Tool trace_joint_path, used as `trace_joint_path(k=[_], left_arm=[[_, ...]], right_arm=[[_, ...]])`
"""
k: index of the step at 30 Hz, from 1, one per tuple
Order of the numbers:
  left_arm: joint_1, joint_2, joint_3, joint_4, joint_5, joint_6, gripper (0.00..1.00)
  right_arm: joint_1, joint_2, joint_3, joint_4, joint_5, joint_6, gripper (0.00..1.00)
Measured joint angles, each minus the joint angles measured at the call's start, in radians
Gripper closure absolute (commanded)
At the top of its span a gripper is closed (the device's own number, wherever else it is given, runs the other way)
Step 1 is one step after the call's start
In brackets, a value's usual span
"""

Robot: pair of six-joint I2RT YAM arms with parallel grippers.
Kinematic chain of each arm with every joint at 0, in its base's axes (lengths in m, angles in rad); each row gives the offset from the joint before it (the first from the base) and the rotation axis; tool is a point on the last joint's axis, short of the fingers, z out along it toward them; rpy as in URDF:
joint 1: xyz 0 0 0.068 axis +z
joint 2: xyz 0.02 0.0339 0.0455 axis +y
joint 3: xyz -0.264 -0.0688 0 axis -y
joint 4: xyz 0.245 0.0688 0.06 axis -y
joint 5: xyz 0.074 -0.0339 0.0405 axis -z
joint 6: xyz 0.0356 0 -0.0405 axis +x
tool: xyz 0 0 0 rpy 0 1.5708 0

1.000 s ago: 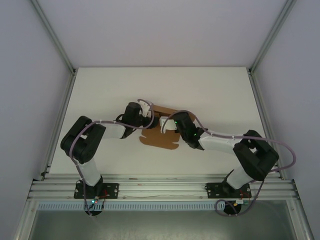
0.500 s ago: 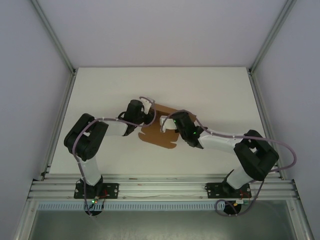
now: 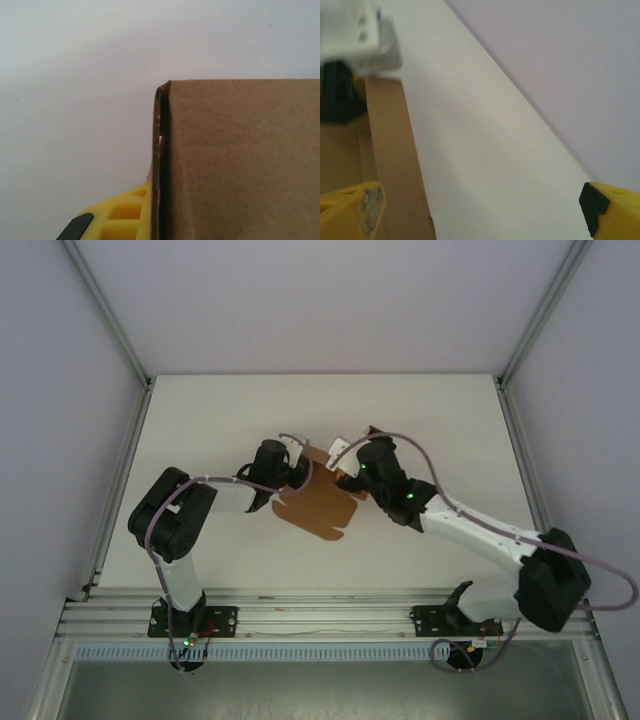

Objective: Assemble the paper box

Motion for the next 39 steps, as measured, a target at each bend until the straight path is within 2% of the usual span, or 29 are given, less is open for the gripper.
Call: trace_joint_path(k=[3, 6, 16, 23, 25, 29, 39], left_arm=[[-0.026, -0.008, 0.003, -0.024, -0.001, 0.011, 0.88], [-0.048, -0.014, 0.001, -0.031, -0.005, 0.018, 0.85], [-0.079, -0.023, -0.018, -0.029, -0.038, 0.018, 0.82], [-0.087, -0.023, -0.025, -0.022, -0.056, 0.019, 0.81], [-0.089, -0.023, -0.025, -0.023, -0.062, 0.019, 0.81], [-0.090, -0.027, -0.028, -0.024, -0.079, 0.025, 0.73], [-0.096, -0.079, -0.062, -0.087, -0.127, 0.042, 0.70]], right_arm=[[-0.085, 0.025, 0.050, -0.042, -0.096, 0.170, 0.00], [-0.145, 0.115, 0.149, -0.109, -0.194, 0.262, 0.02], [-0.184, 0.469, 0.464, -0.403, -0.425, 0.327, 0.18], [-0.192, 0.572, 0.483, -0.499, -0.483, 0.325, 0.23], [-0.192, 0.576, 0.493, -0.504, -0.485, 0.321, 0.25], [-0.192, 0.588, 0.502, -0.510, -0.490, 0.307, 0.26], [-0.192, 0.590, 0.503, -0.510, -0.526, 0.282, 0.26]])
